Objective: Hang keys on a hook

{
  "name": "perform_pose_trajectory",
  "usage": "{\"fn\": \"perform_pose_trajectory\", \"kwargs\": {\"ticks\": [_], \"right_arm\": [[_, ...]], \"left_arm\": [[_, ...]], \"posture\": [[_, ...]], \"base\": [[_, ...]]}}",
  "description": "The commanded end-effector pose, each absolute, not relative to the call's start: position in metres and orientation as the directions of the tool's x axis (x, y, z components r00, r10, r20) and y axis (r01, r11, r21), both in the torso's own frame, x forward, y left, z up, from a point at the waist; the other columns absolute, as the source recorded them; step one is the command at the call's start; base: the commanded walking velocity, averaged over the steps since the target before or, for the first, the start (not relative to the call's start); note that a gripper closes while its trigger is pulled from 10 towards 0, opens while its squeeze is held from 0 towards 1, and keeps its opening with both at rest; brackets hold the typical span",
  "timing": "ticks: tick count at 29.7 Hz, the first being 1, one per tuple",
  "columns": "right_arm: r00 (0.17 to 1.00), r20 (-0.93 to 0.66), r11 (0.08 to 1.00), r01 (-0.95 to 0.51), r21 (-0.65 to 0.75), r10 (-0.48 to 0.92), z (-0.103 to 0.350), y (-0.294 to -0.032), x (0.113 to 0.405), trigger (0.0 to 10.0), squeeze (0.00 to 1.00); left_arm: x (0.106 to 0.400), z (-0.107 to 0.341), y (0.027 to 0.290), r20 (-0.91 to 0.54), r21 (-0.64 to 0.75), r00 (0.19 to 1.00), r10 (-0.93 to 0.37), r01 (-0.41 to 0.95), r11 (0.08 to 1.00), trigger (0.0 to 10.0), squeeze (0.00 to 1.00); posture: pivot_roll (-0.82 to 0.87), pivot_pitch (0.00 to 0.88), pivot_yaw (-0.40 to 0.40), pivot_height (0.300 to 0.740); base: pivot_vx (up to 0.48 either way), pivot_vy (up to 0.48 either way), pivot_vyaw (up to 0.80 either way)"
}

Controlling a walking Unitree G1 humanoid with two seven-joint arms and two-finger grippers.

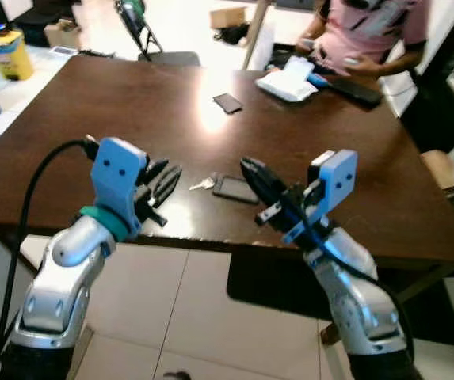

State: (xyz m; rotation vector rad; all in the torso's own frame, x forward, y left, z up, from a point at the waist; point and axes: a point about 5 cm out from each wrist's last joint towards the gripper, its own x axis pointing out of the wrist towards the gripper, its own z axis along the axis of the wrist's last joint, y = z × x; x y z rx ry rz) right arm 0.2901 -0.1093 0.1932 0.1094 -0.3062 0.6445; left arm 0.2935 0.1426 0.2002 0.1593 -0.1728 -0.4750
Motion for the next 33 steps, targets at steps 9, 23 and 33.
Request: {"fn": "perform_pose_trajectory", "kwargs": {"ticks": [9,23,33], "right_arm": [[0.784,0.294,0.818,-0.575,0.013,0.547,0.1878,-0.1148,0.2946,10.0,0.00],[0.777,0.291,0.811,-0.585,0.009,0.558,0.1850,-0.1122,0.2940,10.0,0.00],[0.775,0.288,0.809,-0.588,0.002,0.562,0.1837,-0.1122,0.2936,10.0,0.00]], "left_arm": [[0.2941,0.1957,0.1407,0.104,0.208,0.870,-0.481,0.454,0.866,10.0,0.00],[0.2946,0.1945,0.1425,0.098,0.216,0.874,-0.476,0.448,0.867,10.0,0.00],[0.2962,0.1902,0.1442,0.086,0.215,0.881,-0.465,0.439,0.872,10.0,0.00]], "posture": [[0.02,0.006,0.049,0.740],[0.02,0.005,0.051,0.740],[0.02,0.000,0.051,0.740]], "base": [[0.136,0.000,0.00],[0.470,0.000,0.00],[0.469,0.000,0.00]]}}
